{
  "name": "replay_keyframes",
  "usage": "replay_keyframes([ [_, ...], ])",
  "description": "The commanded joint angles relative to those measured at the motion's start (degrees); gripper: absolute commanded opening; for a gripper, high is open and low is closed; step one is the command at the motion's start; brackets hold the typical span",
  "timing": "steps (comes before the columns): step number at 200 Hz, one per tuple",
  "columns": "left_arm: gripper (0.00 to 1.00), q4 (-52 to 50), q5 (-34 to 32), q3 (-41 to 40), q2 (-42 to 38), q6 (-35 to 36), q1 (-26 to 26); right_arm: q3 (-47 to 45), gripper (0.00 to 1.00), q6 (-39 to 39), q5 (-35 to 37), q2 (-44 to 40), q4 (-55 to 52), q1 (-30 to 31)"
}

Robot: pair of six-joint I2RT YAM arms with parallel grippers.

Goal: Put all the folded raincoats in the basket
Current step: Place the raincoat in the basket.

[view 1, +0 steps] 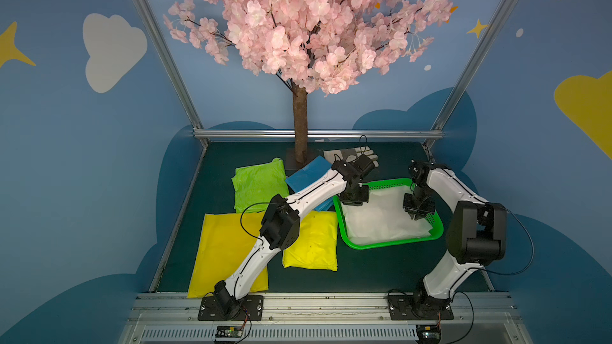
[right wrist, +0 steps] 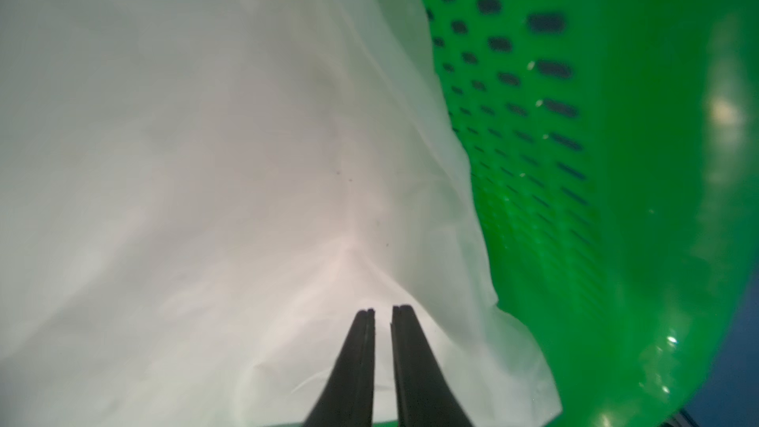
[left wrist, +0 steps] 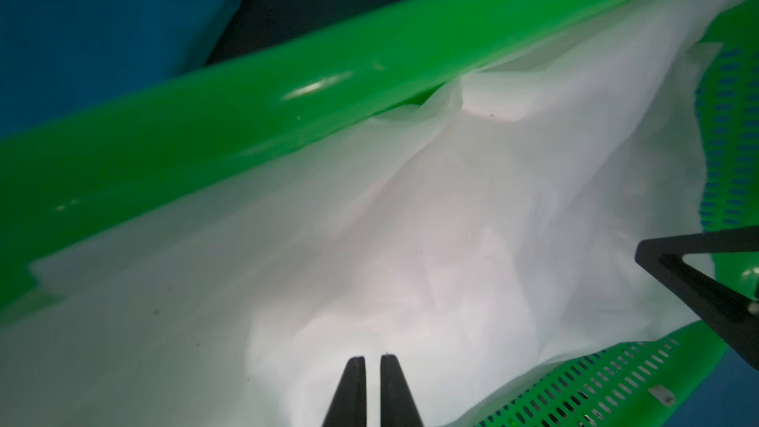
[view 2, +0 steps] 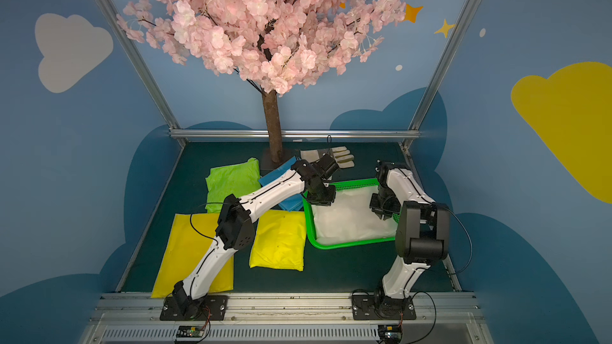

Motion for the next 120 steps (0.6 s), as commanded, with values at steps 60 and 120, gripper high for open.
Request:
replay_keyframes([
  [60,0.15,-4.1,-1.4,-0.4,-2.9,1.9,0.0,0.0,0.18,1.5,0.4,-1.8,2.2,1.6],
  [120,0.47,3.6,-16.1,-35.4,-35.8,0.4,3.6,2.3,0.44,-1.9,-12.8,-19.2,5.8,5.7],
])
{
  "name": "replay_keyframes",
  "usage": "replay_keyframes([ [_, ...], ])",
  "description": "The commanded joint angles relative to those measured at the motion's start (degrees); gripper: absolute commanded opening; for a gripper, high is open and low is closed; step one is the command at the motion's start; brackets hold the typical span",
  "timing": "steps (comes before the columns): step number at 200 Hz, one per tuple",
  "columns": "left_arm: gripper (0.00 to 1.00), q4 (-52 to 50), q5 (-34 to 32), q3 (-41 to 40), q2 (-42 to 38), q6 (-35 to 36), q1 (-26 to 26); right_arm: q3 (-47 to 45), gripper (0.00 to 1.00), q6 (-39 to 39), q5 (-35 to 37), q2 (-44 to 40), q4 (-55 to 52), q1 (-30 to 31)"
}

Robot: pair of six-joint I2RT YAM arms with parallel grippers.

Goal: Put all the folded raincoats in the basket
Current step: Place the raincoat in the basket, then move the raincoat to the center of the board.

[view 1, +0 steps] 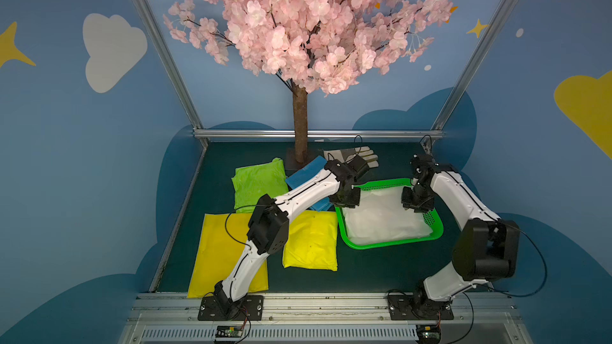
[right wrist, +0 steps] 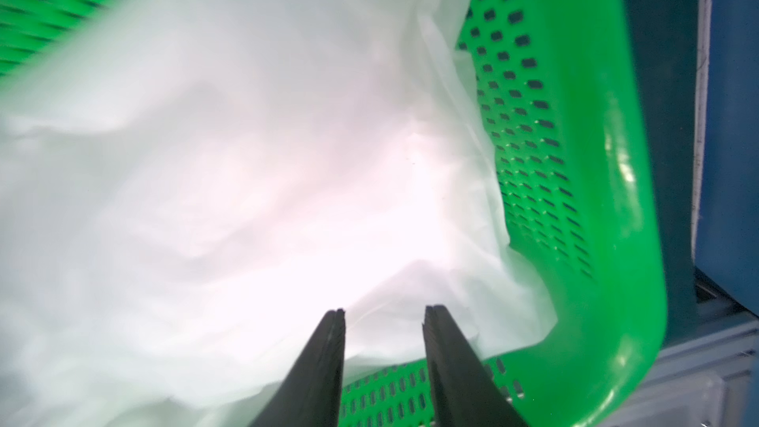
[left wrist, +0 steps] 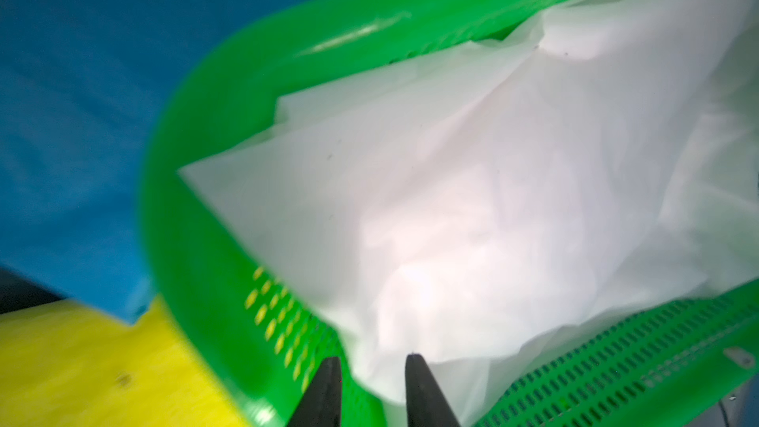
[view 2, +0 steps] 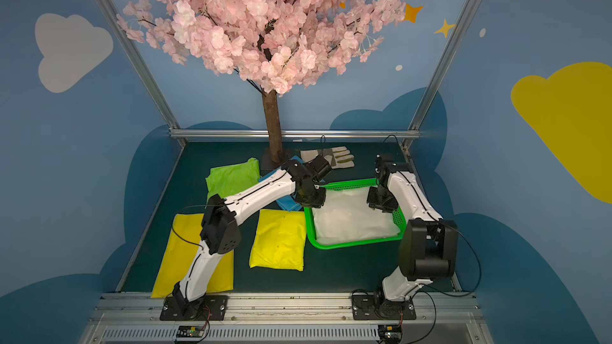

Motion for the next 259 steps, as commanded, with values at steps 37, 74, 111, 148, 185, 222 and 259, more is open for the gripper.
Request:
replay_keyframes([
  [37,0.71,13.3,-3.6,-49.4,-43.0,-4.6,21.1,-3.0,0.47,2.0,-18.8,-12.5,10.5,11.5],
  [74,0.71,13.3,1.2,-64.7,-54.4,-2.1,40.2,-4.1,0.47,10.5,-20.0,-11.3,18.9,29.0],
  [111,0.63,14.8,4.6,-70.8,-56.7,-1.3,47.8,-4.5,0.47,23.6,-16.9,-2.2,31.3,48.0],
  [148,0.61,15.7,3.3,-72.7,-60.0,-2.6,48.9,7.3,0.47,28.0,-16.0,15.2,32.6,58.4],
  [185,0.59,15.6,3.5,-73.4,-61.5,-3.2,48.8,17.7,0.48,32.7,-15.8,29.1,34.6,62.3],
  [222,0.59,15.7,3.0,-73.9,-63.4,-3.6,48.9,23.1,0.50,33.8,-16.6,36.5,35.4,62.3],
  [259,0.58,16.1,3.2,-74.6,-63.7,-4.3,49.0,27.4,0.50,35.5,-20.5,42.2,36.4,61.0],
])
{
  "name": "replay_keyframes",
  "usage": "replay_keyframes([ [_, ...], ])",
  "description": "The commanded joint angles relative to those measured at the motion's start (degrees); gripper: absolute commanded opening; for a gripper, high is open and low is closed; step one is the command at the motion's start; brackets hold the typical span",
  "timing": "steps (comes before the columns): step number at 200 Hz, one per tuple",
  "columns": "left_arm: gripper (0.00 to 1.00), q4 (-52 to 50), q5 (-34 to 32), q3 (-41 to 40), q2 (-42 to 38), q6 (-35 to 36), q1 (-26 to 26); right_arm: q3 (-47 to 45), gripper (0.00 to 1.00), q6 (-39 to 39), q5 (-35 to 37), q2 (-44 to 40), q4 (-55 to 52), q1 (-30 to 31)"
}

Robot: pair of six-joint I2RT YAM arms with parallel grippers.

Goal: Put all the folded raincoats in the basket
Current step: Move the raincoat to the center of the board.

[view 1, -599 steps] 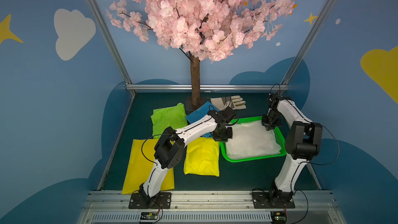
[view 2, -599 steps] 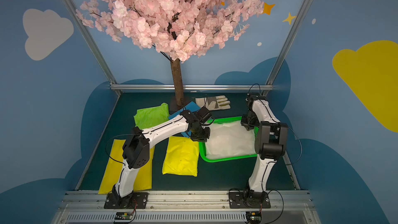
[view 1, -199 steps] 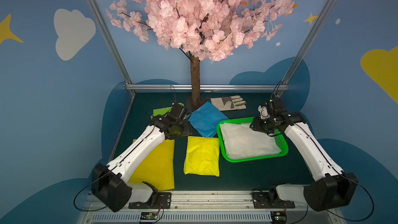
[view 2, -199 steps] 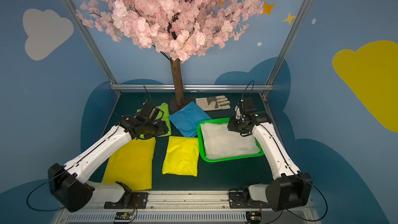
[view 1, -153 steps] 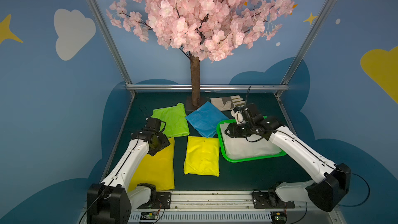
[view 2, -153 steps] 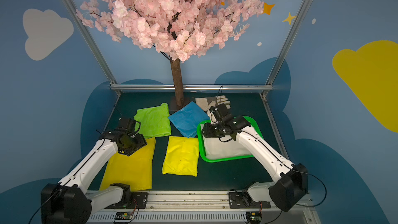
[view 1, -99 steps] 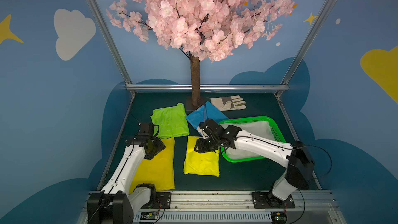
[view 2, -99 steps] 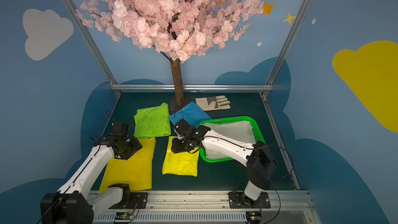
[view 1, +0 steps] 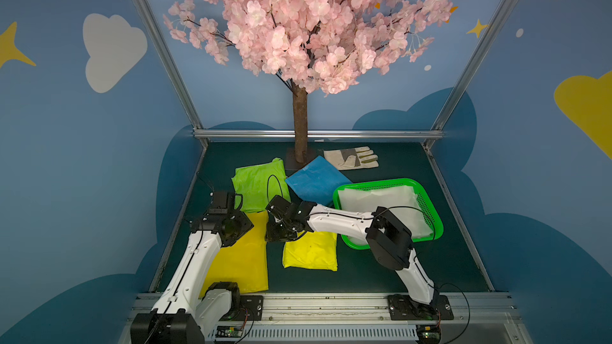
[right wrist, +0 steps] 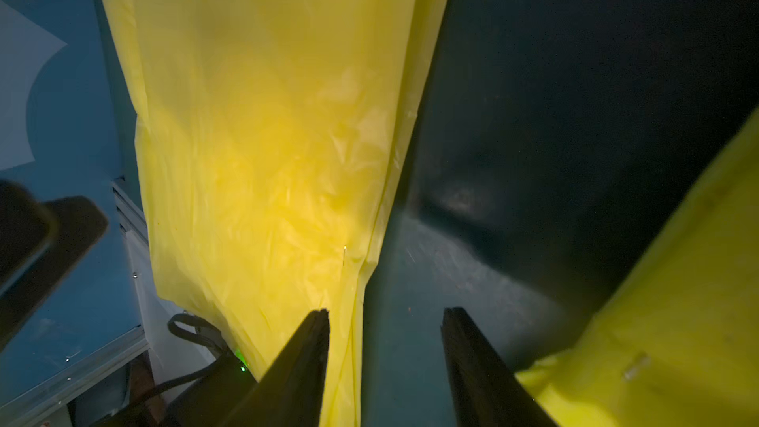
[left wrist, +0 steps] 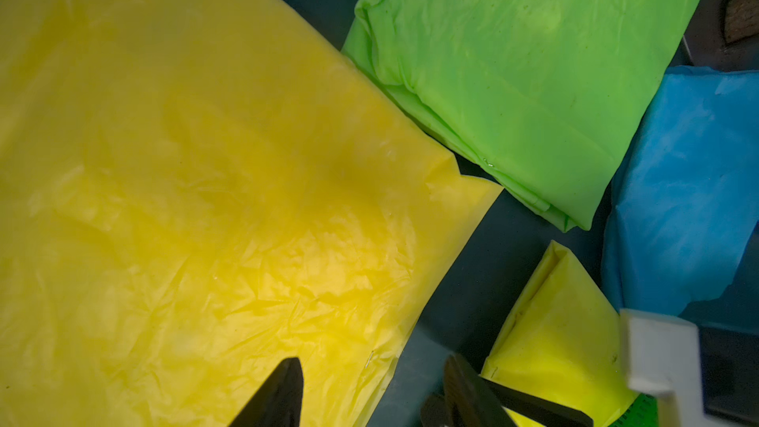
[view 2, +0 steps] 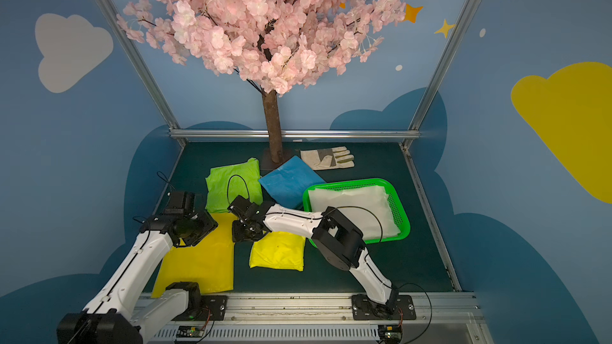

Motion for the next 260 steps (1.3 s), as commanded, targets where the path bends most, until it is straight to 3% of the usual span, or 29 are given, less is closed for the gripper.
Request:
replay_keyframes([
  [1,0.58,0.6,0.3,-0.9,-0.8,-0.6,0.3,3.0,0.50,1.9,-2.4,3.2,1.8,-0.8],
  [85,0.58,2.7,2.7,-3.1,-1.8,-1.4,0.3,9.7,0.45,3.5,-5.2,11.7,1.2,-1.0],
  [124,0.58,2.4,3.1,-3.1,-2.6,-1.4,0.3,11.9,0.28,3.1,-6.0,13.7,1.3,-1.1],
  [166,0.58,2.1,3.3,-2.6,-3.0,-1.5,0.3,13.5,0.00,0.9,-7.8,13.7,2.0,-1.3],
  [216,0.58,2.4,4.3,-2.7,-5.7,-1.3,0.4,12.5,0.00,-7.7,-7.2,6.6,-3.8,-3.1],
  [260,0.60,4.6,8.6,-3.9,-6.7,-1.0,0.4,5.1,0.00,-12.3,-5.5,-1.3,-4.9,-8.3],
])
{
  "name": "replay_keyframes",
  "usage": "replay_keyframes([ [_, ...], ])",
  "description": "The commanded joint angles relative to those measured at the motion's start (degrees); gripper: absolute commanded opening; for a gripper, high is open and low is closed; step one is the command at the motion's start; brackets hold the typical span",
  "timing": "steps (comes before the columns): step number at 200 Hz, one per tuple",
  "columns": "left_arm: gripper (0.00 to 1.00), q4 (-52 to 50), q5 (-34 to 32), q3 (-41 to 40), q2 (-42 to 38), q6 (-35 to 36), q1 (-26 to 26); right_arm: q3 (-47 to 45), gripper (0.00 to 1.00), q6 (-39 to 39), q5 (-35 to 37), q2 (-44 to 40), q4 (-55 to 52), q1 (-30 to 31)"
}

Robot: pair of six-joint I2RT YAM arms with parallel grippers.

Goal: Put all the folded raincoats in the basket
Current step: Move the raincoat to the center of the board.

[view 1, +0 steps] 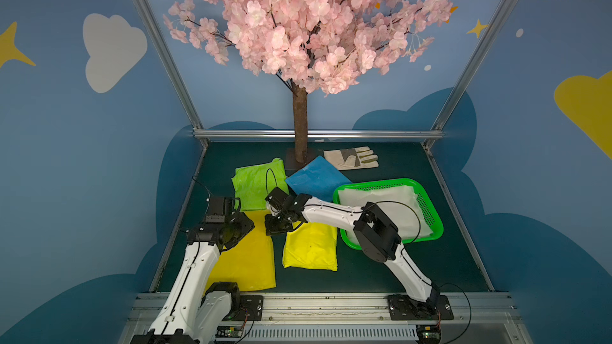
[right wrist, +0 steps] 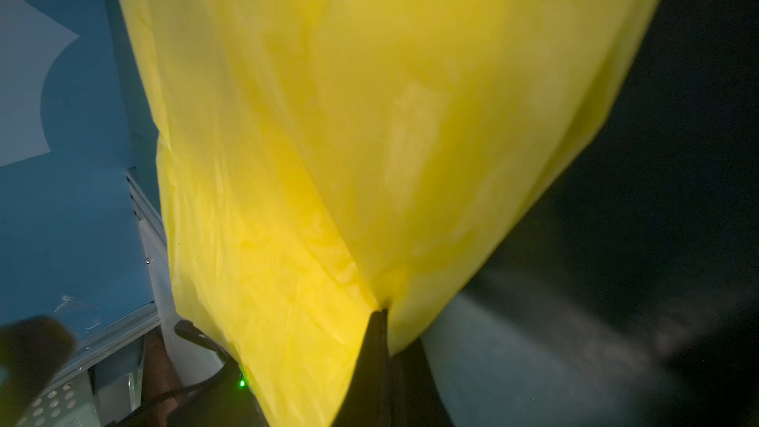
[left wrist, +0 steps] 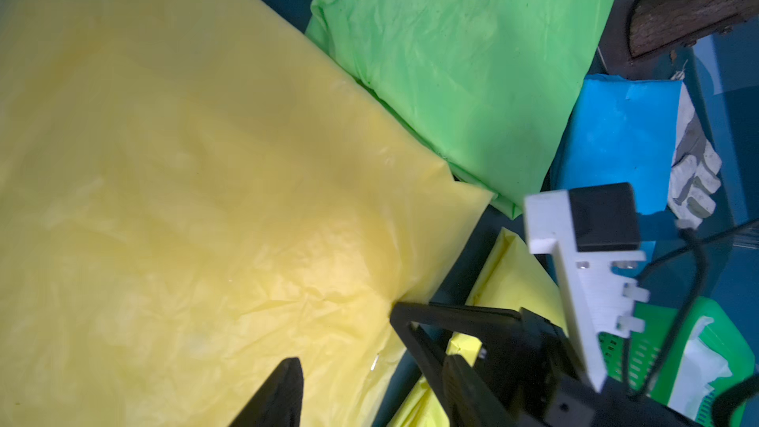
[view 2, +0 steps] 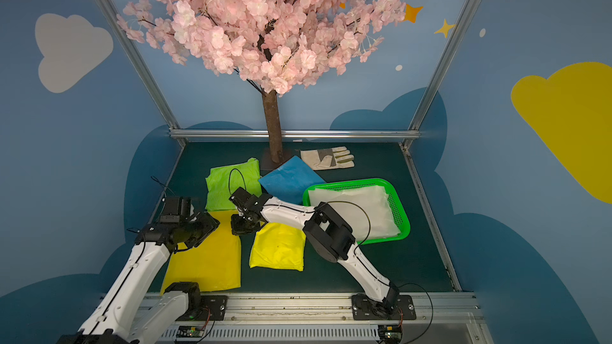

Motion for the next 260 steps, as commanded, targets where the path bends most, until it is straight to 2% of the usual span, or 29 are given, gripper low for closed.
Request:
replay_keyframes([
  [1,0.60,1.8,3.6,-1.1,-0.2,0.3,0.2,-2.4,0.00,-4.2,1.5,-6.6,-2.3,-3.8],
  [36,0.65,3.0,6.7,-1.4,1.5,1.0,0.2,-6.3,0.00,-5.2,1.4,-10.0,-0.3,-7.7],
  [97,0.66,4.6,9.1,0.1,5.2,3.4,0.2,-5.8,0.00,-7.3,-0.3,-8.4,-1.7,-11.2],
  [114,0.67,4.6,8.7,2.7,7.3,5.5,0.2,-5.1,0.31,-8.1,0.1,-9.1,-3.9,-11.9],
  [128,0.67,4.5,8.4,5.9,10.0,7.0,0.3,-7.1,0.44,-8.2,2.9,-12.1,-4.9,-12.0],
  [155,0.68,3.8,7.8,13.6,17.5,8.4,0.9,-12.1,0.50,-7.4,9.5,-21.1,-8.5,-9.9],
  [181,0.68,2.4,10.5,23.3,27.4,12.5,2.0,-19.4,0.54,-7.4,24.1,-32.3,-11.2,-3.9],
  [197,0.69,-0.2,12.8,30.1,34.3,14.9,3.4,-24.5,0.57,-6.0,31.6,-38.0,-12.0,-0.9],
  [211,0.69,-2.4,17.4,36.0,40.6,17.2,4.5,-29.4,0.60,-3.5,34.9,-42.6,-12.6,-0.5],
  [221,0.70,-1.9,20.7,39.2,44.1,19.3,4.6,-33.5,0.72,-1.6,36.0,-46.2,-12.0,-1.0],
  [233,0.71,-1.8,22.4,42.3,47.8,21.7,4.6,-38.0,0.97,0.5,37.5,-50.8,-11.6,-1.5],
  [260,0.70,-5.6,21.8,49.6,54.4,27.9,4.8,-49.0,0.98,5.0,36.1,-62.3,-5.2,-2.4],
])
